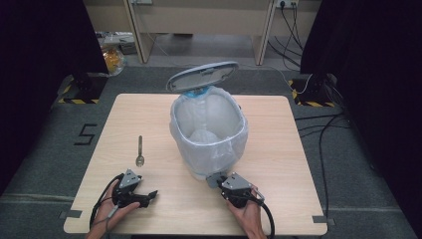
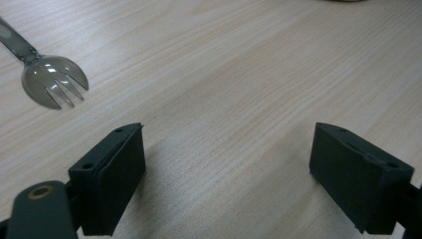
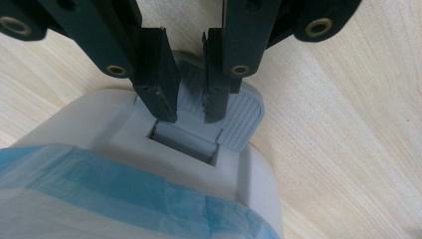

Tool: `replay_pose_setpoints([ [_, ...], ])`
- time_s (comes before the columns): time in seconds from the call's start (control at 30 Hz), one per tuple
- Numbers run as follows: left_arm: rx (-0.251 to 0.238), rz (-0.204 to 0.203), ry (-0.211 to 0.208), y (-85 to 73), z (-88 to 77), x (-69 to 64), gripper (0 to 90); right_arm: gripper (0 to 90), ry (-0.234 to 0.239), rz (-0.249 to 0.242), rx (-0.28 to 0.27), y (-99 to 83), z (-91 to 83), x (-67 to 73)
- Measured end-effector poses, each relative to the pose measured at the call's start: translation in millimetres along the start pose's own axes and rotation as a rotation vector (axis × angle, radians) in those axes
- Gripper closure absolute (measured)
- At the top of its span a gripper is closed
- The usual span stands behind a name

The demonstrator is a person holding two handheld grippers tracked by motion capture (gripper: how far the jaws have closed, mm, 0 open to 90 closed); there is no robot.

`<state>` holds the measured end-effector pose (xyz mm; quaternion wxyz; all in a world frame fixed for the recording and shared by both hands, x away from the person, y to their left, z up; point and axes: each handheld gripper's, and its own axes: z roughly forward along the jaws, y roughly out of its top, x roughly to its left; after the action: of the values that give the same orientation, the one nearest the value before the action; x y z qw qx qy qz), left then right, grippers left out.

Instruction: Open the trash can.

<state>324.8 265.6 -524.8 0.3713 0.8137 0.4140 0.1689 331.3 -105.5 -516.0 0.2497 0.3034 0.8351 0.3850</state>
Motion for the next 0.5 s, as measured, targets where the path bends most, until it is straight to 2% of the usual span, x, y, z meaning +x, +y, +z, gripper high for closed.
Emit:
replay_pose_setpoints([
  [0.5,0.0,-0.004,0.002,0.5,0.6,0.4,13.8,75.8,0.009,0.005,-0.001,-0.3,0.0,-1.2],
])
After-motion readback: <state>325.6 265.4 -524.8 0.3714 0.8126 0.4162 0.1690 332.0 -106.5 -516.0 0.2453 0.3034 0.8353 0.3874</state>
